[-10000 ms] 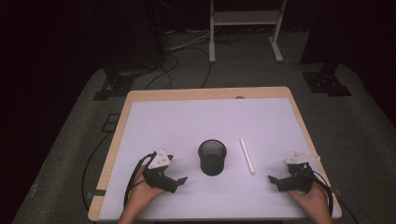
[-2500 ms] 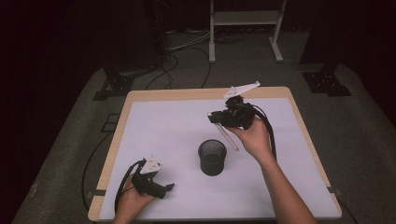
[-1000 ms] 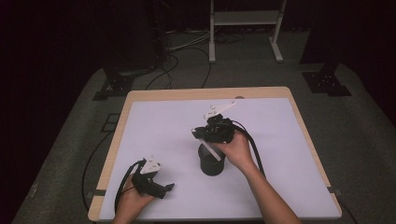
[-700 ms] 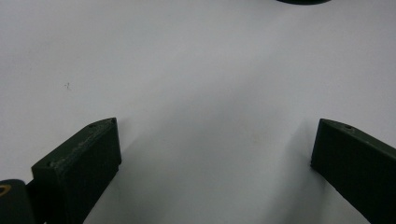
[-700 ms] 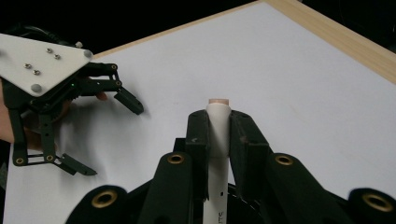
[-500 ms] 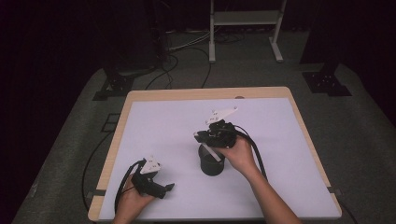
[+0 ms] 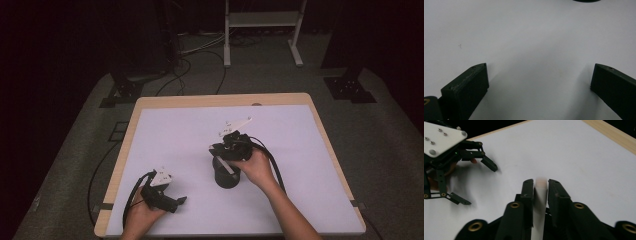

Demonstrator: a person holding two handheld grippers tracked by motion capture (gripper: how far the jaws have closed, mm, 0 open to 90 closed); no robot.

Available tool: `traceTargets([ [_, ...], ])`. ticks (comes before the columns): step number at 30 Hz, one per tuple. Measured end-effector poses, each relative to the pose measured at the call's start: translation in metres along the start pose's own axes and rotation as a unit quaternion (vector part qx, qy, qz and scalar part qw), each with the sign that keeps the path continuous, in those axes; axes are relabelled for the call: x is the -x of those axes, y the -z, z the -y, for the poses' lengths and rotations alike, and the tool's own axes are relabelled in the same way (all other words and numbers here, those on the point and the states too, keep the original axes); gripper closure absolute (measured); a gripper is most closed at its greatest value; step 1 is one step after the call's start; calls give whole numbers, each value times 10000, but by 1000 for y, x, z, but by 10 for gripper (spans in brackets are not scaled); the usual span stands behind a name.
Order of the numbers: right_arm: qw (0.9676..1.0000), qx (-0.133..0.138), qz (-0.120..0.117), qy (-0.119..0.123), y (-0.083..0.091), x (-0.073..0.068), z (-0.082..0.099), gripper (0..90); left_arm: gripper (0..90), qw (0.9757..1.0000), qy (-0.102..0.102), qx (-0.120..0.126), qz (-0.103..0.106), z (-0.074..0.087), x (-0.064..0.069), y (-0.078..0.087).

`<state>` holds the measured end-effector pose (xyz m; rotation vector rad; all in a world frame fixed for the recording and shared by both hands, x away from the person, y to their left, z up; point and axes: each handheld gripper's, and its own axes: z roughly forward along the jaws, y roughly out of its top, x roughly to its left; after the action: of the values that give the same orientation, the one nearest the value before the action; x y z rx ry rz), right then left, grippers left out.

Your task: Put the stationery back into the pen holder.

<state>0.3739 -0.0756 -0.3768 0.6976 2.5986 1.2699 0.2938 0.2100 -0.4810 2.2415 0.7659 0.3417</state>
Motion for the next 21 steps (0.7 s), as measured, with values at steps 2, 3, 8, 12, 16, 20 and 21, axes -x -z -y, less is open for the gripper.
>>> traceTargets([
  [2,10000,-27,-2,-37,0,1,1,674,8,10000,5,1,0,0,0,0],
  [3,10000,-28,-3,-62,0,1,0,638,8,10000,7,1,1,0,0,0],
  [8,9999,-73,79,-84,4,2,1,461,8,10000,8,1,2,0,0,0],
  [12,9996,-133,231,-107,10,4,3,320,8,10000,8,1,2,0,0,0],
  [16,9990,-165,390,-163,19,9,9,202,8,10000,5,1,4,0,0,0],
  [20,9972,-236,666,-248,28,13,19,110,8,10000,7,2,0,0,0,0],
  [21,9968,-251,720,-242,30,13,20,88,8,10000,5,2,-2,0,0,0],
])
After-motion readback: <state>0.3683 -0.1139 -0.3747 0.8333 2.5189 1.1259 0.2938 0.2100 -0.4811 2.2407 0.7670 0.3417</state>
